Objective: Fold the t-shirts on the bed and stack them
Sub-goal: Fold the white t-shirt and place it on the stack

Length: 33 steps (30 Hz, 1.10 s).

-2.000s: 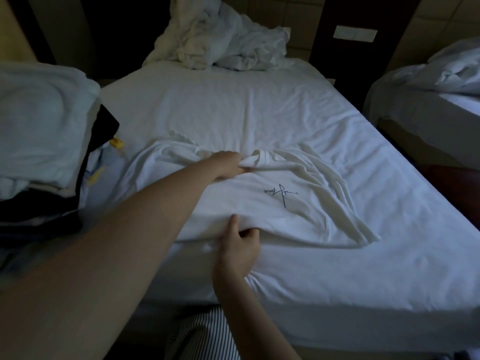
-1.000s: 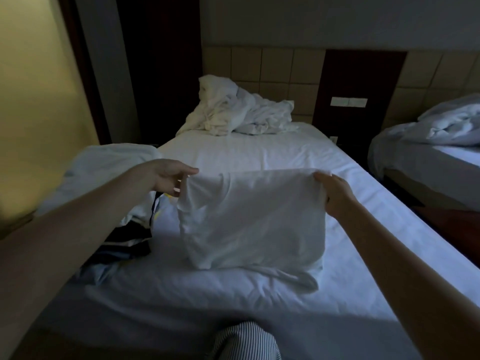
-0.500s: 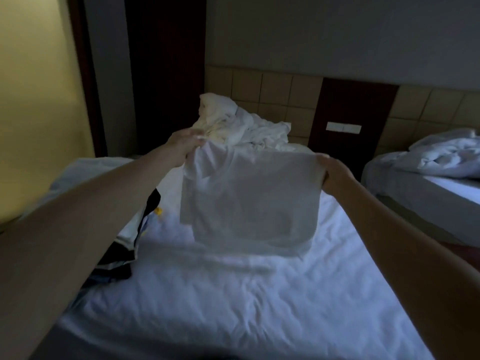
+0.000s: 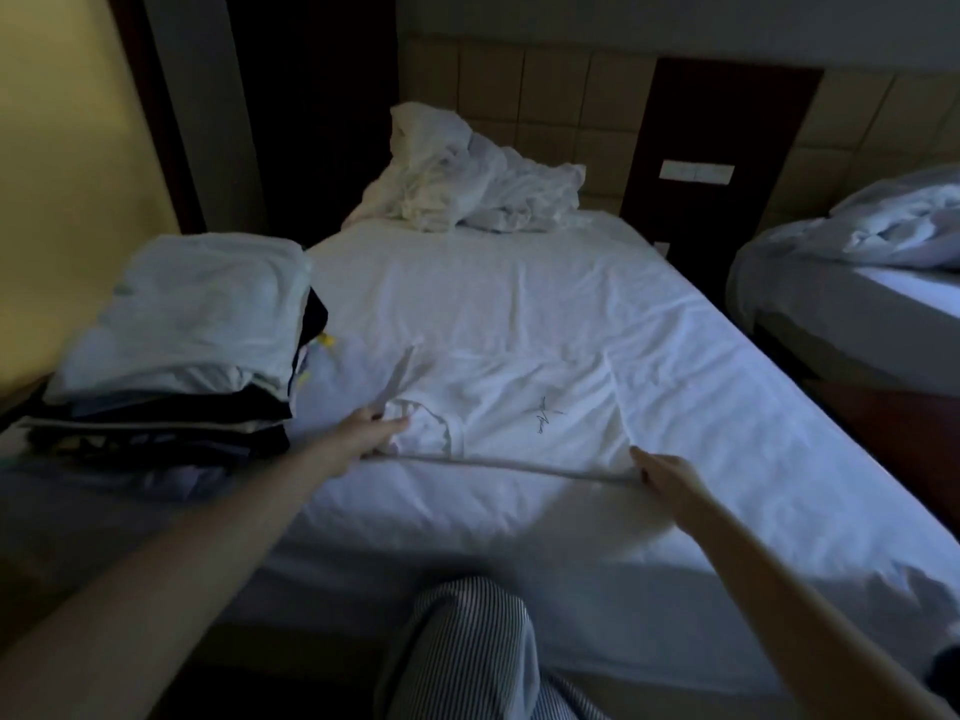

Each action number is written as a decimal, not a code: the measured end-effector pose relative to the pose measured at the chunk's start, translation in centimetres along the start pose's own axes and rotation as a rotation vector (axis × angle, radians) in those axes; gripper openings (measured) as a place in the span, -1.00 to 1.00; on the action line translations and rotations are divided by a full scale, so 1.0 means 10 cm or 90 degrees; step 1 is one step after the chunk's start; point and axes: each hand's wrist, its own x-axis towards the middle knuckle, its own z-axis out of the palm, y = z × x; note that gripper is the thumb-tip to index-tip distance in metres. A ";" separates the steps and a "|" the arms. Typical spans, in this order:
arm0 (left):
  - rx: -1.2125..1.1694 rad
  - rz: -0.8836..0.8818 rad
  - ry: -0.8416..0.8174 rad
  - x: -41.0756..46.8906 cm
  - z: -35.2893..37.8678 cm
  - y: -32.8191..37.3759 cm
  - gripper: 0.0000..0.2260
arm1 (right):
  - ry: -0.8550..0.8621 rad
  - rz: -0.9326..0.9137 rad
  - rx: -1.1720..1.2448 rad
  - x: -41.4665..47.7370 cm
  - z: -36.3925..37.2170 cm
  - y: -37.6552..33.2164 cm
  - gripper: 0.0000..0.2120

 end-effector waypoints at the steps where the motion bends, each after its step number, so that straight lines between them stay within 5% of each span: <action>1: 0.019 -0.016 0.045 0.01 0.05 -0.12 -0.76 | 0.025 -0.018 -0.026 0.01 0.02 0.08 -0.62; 6: 0.076 0.022 0.095 -0.09 0.11 -0.01 -0.86 | 0.088 -0.035 -0.166 0.07 0.05 0.11 -0.67; 11: 0.204 0.034 0.132 -0.16 -0.03 -0.16 -0.67 | 0.090 -0.004 -0.238 -0.06 -0.01 0.24 -0.83; 16: 0.230 0.012 0.124 -0.18 0.01 -0.22 -0.80 | 0.072 -0.012 -0.364 -0.18 0.01 0.35 -0.69; 18: 0.177 -0.044 0.100 -0.16 0.05 -0.08 -0.85 | 0.056 -0.006 -0.350 -0.15 0.00 0.29 -0.68; 22: 0.097 -0.126 0.074 0.04 0.03 0.20 -0.38 | 0.028 0.019 -0.251 0.05 0.03 0.08 -0.65; 33: -0.069 -0.151 0.014 1.08 0.03 0.38 -0.49 | 0.050 0.067 -0.103 1.32 0.27 -0.18 -0.52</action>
